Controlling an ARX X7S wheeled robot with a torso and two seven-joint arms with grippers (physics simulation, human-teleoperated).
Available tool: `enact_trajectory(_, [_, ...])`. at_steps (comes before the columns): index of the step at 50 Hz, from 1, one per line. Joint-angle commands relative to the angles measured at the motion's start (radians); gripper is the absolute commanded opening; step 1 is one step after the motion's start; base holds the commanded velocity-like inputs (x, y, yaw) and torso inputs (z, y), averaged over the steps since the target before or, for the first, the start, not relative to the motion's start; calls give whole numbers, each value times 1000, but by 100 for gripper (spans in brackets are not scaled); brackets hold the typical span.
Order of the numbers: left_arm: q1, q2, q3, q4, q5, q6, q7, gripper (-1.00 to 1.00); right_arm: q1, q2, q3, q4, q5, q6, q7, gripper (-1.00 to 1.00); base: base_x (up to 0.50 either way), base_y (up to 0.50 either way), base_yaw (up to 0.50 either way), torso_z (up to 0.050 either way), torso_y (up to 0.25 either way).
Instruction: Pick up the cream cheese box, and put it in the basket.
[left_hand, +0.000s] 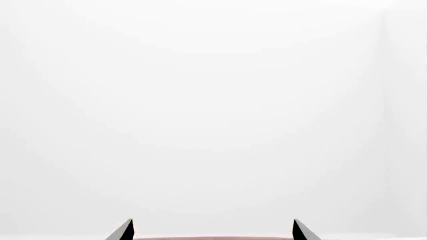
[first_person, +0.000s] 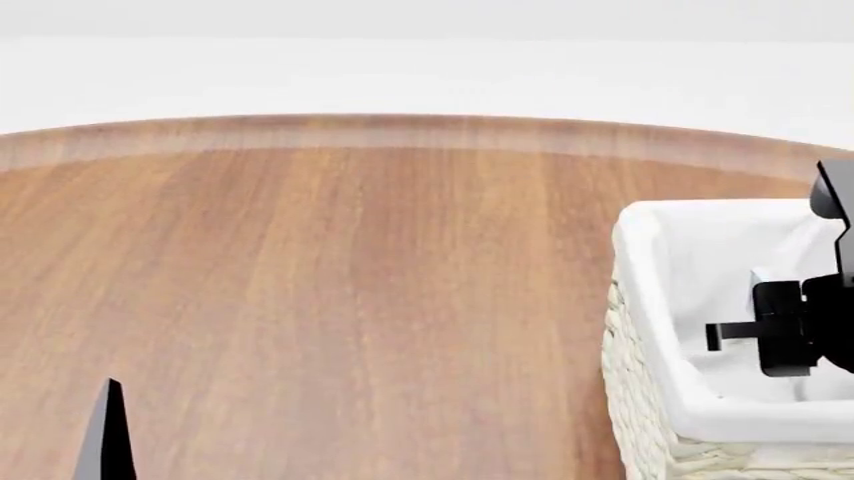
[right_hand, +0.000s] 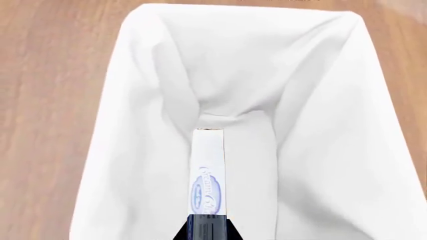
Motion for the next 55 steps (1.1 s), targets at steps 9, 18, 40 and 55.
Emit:
enact_trajectory(9, [-4,-3,6,-4,-2,3,-2,100,35,31,5,-63,-16,21,-16,-100,0,0,0,0,1])
enact_trajectory(18, [-4,-7,6,0,-2,0,-5,100,20,24,-4,-48,-35,-5,-29,100,0,0,0,0,0])
enact_trajectory(40, [-4,-13,7,3,-6,1,-10,100,42,35,2,-68,-44,-11,-15,100,0,0,0,0,0])
enact_trajectory(55, [-2,-15,11,0,-3,9,-11,100,144,71,55,-267,-73,-94,65,100,0,0,0,0,0])
